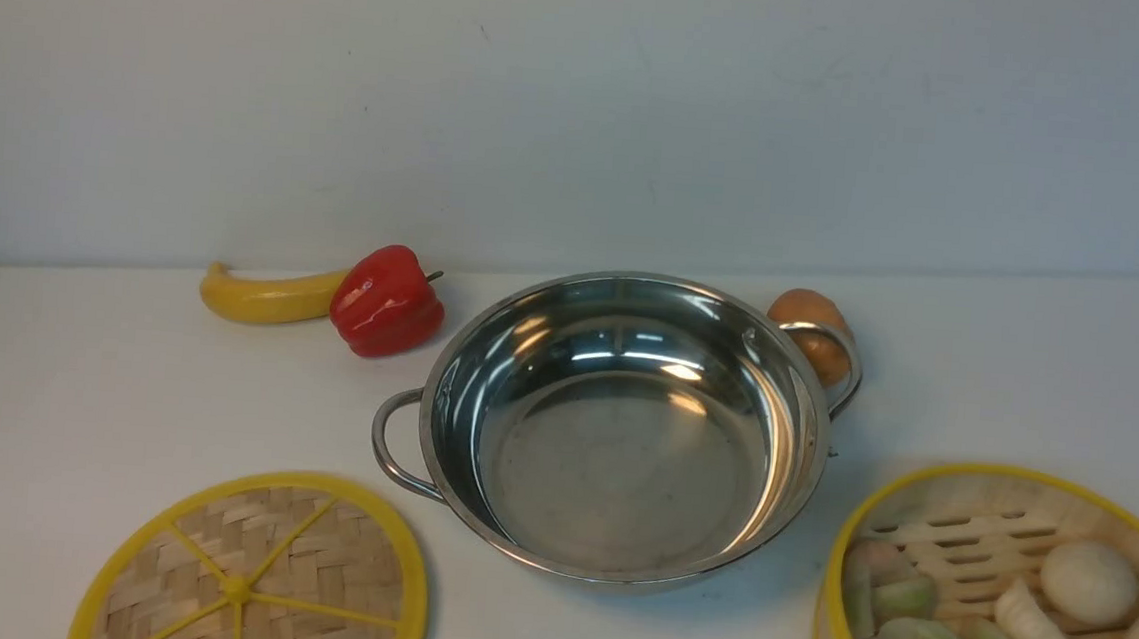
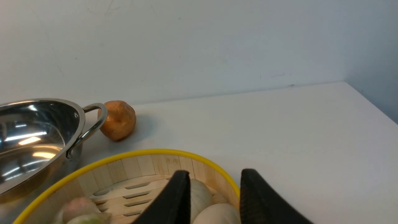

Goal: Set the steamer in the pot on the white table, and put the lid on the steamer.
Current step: 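Reach for and grasp the rim of the bamboo steamer holding the buns with the right gripper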

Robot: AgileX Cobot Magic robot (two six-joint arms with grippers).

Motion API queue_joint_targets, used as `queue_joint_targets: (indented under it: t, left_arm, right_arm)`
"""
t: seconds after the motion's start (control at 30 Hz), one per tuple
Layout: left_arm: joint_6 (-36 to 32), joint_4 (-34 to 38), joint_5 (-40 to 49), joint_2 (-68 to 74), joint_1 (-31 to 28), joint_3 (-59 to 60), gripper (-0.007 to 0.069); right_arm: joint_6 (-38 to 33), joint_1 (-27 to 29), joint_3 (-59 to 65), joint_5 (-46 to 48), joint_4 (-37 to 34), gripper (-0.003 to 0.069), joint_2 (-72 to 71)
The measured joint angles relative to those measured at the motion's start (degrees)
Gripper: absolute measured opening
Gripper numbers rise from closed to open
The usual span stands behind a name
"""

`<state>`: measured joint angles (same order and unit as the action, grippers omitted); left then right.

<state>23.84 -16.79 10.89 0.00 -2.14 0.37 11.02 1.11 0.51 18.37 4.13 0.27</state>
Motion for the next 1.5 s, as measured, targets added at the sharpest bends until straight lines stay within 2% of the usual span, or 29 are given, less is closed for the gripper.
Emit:
queue_joint_targets:
  t: [0.9, 1.0, 1.1, 1.2, 1.27, 1.4, 1.5]
  left_arm:
    - [-0.03, 0.0, 0.0, 0.0, 0.0, 0.0, 0.0242]
    - [-0.03, 0.0, 0.0, 0.0, 0.0, 0.0, 0.0242]
    - [0.36, 0.43, -0.13, 0.0, 0.0, 0.0, 0.0242]
    - [3.06, 3.0, -1.39, 0.0, 0.0, 0.0, 0.0242]
    - [4.8, 4.47, -2.25, 0.0, 0.0, 0.0, 0.0242]
    - [12.56, 13.64, -3.07, 0.0, 0.0, 0.0, 0.0242]
    - [14.77, 16.35, -3.12, 0.0, 0.0, 0.0, 0.0242]
  right_arm:
    - [0.0, 0.0, 0.0, 0.0, -0.36, 0.0242, 0.0]
    - [0.0, 0.0, 0.0, 0.0, -3.26, 0.0242, 0.0]
    - [0.0, 0.0, 0.0, -0.06, -9.85, 0.0242, 0.0]
    - [0.0, 0.0, 0.0, -0.81, -16.9, 0.0242, 0.0]
    - [0.0, 0.0, 0.0, -1.67, -18.24, 0.0242, 0.0]
    - [0.7, 0.0, 0.0, -10.59, -21.73, 0.0242, 0.0]
    - [2.93, 0.0, 0.0, -16.79, -24.69, 0.0242, 0.0]
